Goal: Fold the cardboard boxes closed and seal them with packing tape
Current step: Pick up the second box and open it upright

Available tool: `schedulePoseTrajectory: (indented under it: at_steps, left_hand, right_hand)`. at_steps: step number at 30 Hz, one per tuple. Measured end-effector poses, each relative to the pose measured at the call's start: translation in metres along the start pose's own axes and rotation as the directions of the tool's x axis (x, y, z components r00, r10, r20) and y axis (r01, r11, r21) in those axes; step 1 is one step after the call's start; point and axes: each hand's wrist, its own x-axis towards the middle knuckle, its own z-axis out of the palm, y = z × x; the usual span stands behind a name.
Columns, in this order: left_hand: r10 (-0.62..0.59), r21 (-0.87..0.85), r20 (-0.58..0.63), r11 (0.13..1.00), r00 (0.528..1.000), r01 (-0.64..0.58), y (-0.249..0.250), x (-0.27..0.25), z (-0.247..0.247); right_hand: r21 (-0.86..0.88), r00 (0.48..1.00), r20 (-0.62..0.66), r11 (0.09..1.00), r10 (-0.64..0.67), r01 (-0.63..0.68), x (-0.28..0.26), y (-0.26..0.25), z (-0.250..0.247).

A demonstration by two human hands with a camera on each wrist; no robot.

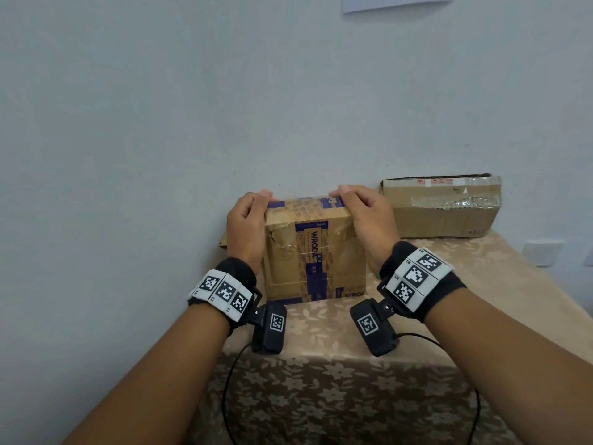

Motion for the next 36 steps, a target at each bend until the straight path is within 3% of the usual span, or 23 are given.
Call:
schedulePoseTrajectory:
  at_steps: [4, 9, 13, 17, 20, 23, 26, 29, 31, 36]
  left_hand:
    - [-0.034, 0.002, 0.14, 0.999, 0.99, 0.034, -0.005, 0.001, -0.005]
    - [-0.123, 0.029, 0.321, 0.992, 0.939, 0.12, -0.005, 0.003, -0.016]
    - [-0.109, 0.071, 0.277, 0.993, 0.955, 0.093, -0.001, 0.009, -0.015]
    - [-0.073, 0.15, 0.16, 0.987, 0.984, 0.049, -0.004, 0.015, -0.011]
    - [-0.065, 0.202, 0.233, 0.979, 0.97, 0.017, -0.005, 0.013, -0.016]
    - [-0.136, 0.202, 0.334, 0.977, 0.933, 0.07, -0.009, 0.013, -0.025]
    - [-0.133, 0.17, 0.347, 0.982, 0.928, 0.077, -0.009, 0.015, -0.027]
    - [-0.156, 0.124, 0.191, 0.983, 0.969, 0.133, -0.008, 0.021, -0.026]
    - [-0.218, 0.076, 0.087, 0.974, 0.972, 0.212, -0.008, 0.028, -0.03]
    - [-0.444, 0.046, 0.139, 0.896, 0.885, 0.442, -0.008, 0.036, -0.041]
  right_hand:
    - [-0.034, 0.998, -0.053, 0.999, 0.015, -0.017, 0.001, 0.001, 0.003]
    - [-0.006, 0.994, -0.103, 0.999, 0.048, -0.049, 0.004, 0.001, 0.005]
    - [0.108, 0.992, -0.095, 0.991, 0.085, -0.075, 0.005, 0.001, 0.002]
    - [0.117, 0.995, 0.027, 0.988, 0.1, -0.102, 0.003, 0.003, 0.003]
    - [0.054, 0.995, 0.051, 0.994, 0.089, -0.092, 0.006, 0.006, 0.004]
    - [-0.01, 0.996, 0.05, 0.998, 0.067, -0.067, 0.01, 0.01, 0.004]
    - [-0.001, 0.997, 0.048, 0.998, 0.065, -0.065, 0.01, 0.011, 0.004]
    - [0.131, 0.99, 0.074, 0.983, 0.119, -0.128, 0.009, 0.007, 0.003]
    - [0.113, 0.983, 0.126, 0.982, 0.134, -0.148, 0.006, 0.002, 0.001]
    - [0.066, 0.965, 0.243, 0.991, 0.1, -0.119, 0.0, -0.004, 0.004]
